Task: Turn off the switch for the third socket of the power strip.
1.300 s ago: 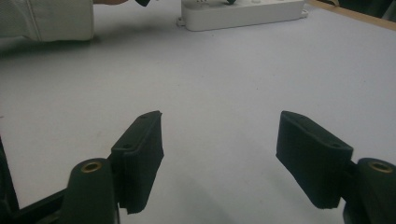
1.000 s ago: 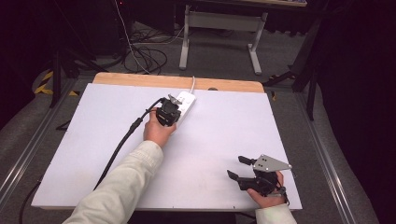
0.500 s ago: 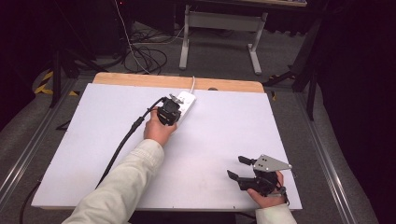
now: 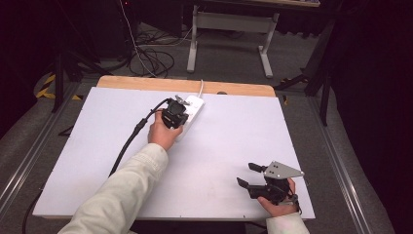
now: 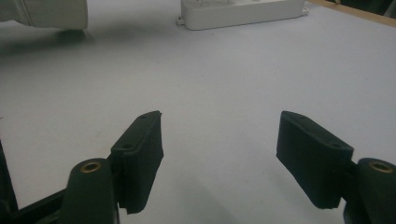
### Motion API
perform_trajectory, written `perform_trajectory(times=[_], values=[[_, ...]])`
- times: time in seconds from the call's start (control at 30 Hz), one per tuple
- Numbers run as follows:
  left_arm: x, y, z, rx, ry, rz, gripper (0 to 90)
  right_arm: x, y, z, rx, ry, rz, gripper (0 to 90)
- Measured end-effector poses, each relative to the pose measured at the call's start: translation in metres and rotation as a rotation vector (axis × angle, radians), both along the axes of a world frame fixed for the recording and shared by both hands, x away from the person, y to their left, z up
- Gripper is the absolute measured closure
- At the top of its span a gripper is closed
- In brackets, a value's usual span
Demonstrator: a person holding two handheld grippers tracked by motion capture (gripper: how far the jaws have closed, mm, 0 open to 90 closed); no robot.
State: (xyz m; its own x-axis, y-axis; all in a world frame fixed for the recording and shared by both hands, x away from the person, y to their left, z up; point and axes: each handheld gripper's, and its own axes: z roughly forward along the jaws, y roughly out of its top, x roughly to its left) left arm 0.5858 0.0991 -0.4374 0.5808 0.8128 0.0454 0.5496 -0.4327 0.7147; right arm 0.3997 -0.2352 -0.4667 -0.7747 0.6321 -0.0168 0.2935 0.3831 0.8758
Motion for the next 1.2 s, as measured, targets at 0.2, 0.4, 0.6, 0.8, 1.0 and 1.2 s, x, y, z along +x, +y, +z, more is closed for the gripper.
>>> perform_trajectory(times=[0.2,0.4,0.6,0.8,1.0,1.2], values=[[-0.009,0.000,0.015,-0.036,-0.019,-0.022,90.0,0.000,0.001,0.001,-0.004,-0.004,-0.001,32.0],[-0.015,0.002,0.026,-0.038,-0.037,-0.030,90.0,0.000,0.001,0.000,-0.005,-0.005,0.000,32.0],[-0.020,0.003,0.032,-0.034,-0.047,-0.040,90.0,0.000,0.001,0.000,-0.007,-0.003,0.000,32.0],[-0.024,0.004,0.038,-0.058,-0.044,-0.045,90.0,0.000,0.002,0.000,-0.008,-0.003,-0.001,32.0],[-0.030,0.006,0.046,-0.068,-0.064,-0.056,87.2,0.000,0.002,0.000,-0.009,-0.001,0.001,32.0],[-0.046,0.009,0.059,-0.087,-0.099,-0.118,63.2,0.000,0.002,0.000,-0.007,-0.002,0.001,32.0]])
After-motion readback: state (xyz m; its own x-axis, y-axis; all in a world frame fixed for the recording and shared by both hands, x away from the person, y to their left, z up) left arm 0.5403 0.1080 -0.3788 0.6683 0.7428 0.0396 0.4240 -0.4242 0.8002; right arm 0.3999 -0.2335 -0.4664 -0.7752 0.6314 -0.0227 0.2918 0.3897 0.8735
